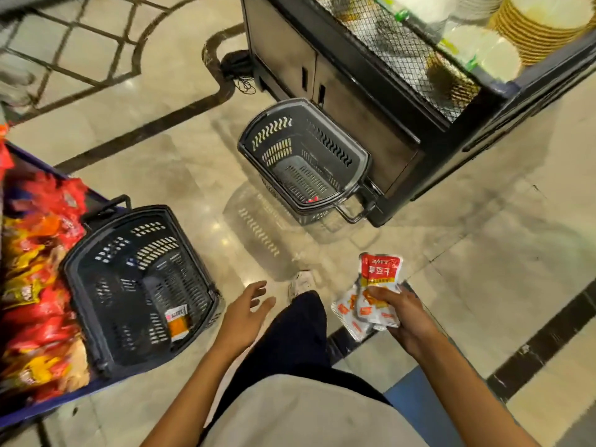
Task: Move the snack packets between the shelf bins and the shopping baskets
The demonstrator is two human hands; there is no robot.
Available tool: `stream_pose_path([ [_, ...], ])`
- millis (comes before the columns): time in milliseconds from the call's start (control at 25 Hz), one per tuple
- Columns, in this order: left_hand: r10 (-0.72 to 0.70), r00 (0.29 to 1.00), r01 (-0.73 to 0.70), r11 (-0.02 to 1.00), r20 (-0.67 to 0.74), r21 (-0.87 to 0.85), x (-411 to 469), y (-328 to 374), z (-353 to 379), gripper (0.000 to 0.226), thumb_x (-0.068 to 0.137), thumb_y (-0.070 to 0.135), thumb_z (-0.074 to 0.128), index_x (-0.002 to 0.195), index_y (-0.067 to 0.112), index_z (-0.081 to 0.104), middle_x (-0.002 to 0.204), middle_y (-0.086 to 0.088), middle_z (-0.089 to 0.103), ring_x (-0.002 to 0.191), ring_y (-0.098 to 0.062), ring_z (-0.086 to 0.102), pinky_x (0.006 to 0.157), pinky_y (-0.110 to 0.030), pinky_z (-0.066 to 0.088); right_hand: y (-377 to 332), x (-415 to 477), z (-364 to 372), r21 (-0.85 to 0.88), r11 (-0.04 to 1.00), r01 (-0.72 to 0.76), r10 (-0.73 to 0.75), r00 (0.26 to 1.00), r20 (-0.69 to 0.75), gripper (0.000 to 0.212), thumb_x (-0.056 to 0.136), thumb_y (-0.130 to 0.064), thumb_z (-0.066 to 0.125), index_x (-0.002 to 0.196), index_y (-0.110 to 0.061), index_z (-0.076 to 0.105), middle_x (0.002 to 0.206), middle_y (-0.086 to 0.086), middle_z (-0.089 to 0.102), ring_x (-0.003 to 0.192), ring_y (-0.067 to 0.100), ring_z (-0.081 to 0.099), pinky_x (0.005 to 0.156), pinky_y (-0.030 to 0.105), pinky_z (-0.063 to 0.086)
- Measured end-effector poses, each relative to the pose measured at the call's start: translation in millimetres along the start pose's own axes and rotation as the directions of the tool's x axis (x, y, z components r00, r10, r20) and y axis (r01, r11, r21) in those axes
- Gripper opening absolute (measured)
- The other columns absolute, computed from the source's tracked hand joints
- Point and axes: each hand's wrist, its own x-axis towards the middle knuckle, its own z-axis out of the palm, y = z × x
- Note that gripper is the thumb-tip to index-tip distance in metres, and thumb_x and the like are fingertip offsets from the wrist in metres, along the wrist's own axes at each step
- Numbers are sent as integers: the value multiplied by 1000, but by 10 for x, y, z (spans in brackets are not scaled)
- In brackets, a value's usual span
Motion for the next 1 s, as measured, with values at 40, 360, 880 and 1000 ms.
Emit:
stream_pose_path([
  [40, -8, 1000, 7, 1000, -11, -16, 140, 121, 15, 34, 93, 25, 58, 126, 22, 51, 126, -2, 57, 114, -18, 54, 97, -29, 41, -170, 151, 61, -16, 1000, -6, 6, 1000, 14, 31, 77, 0, 65, 108, 1, 62, 98, 20, 70, 82, 33, 68, 77, 40, 55],
  [360, -45, 999, 41, 925, 0, -377, 1443, 1798, 171, 32, 99, 31, 42, 124, 17, 55, 123, 2, 58, 103, -5, 55, 80, -16, 41, -1709, 1195, 758, -67, 997, -33, 44, 983, 178, 26, 79, 1, 66, 105, -1, 62, 97, 17, 71, 76, 26, 70, 61, 31, 58],
  [880, -155, 980, -2, 624, -127, -782, 2411, 2923, 137, 22, 97, 7, 45, 103, 18, 63, 90, 0, 70, 78, -9, 67, 66, -19, 54, -2875, 2045, 1588, -199, 970, 138, -70, 947, 315, 28, 82, 5, 61, 108, -4, 58, 93, 14, 69, 75, 20, 68, 67, 31, 56],
  [1000, -198, 962, -32, 599, -187, -800, 2503, 3048, 209, 26, 98, 4, 43, 106, 18, 62, 94, -3, 70, 81, -12, 67, 70, -22, 54, -2963, 2265, 1659, -216, 968, 126, -66, 961, 267, 49, 81, 6, 62, 125, -7, 45, 104, 14, 63, 83, 22, 65, 72, 33, 55],
])
